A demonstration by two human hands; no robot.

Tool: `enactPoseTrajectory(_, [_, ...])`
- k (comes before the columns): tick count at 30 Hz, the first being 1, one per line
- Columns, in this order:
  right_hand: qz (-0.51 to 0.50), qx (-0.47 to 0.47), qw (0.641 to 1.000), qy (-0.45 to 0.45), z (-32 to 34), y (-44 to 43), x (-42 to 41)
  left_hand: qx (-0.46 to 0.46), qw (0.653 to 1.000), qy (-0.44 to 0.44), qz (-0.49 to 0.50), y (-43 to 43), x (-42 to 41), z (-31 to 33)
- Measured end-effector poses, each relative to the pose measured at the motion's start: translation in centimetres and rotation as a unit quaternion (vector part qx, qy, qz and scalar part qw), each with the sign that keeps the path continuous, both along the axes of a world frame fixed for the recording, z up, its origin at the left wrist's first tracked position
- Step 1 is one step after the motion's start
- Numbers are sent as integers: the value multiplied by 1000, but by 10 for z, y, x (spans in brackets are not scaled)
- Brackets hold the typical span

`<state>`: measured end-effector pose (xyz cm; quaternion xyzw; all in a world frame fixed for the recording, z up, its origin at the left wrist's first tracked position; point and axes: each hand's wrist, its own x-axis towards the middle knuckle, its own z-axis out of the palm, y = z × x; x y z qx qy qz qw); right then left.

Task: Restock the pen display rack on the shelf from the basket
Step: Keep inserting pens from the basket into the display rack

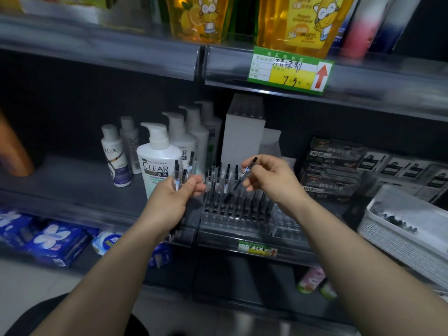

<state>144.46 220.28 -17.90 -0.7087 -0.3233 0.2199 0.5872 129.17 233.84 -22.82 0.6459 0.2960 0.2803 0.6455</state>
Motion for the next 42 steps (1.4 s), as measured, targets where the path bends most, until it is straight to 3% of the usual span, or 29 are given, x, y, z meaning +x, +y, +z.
enactPoseTrajectory(5, [37,-13,999,13,-11,16,-9,-31,999,7,6,5,-8,-5])
enactPoseTrajectory(12, [54,-36,996,-59,-23,38,-22,-80,996,-21,21,8,-10,-1])
enactPoseTrajectory(22, [53,-80,988,-123,-28,51,-25,-59,998,-18,19,12,-11,-2])
enactPoseTrajectory(27, [25,-130,963,-237,-37,51,-29,-55,998,-17,25,11,-12,-1])
enactPoseTrajectory(37, [16,-136,954,-267,-41,55,-30,-62,997,-25,43,11,-11,-2])
enactPoseTrajectory(42, [6,-150,942,-301,-37,51,-29,-103,994,-16,-11,9,-12,-5])
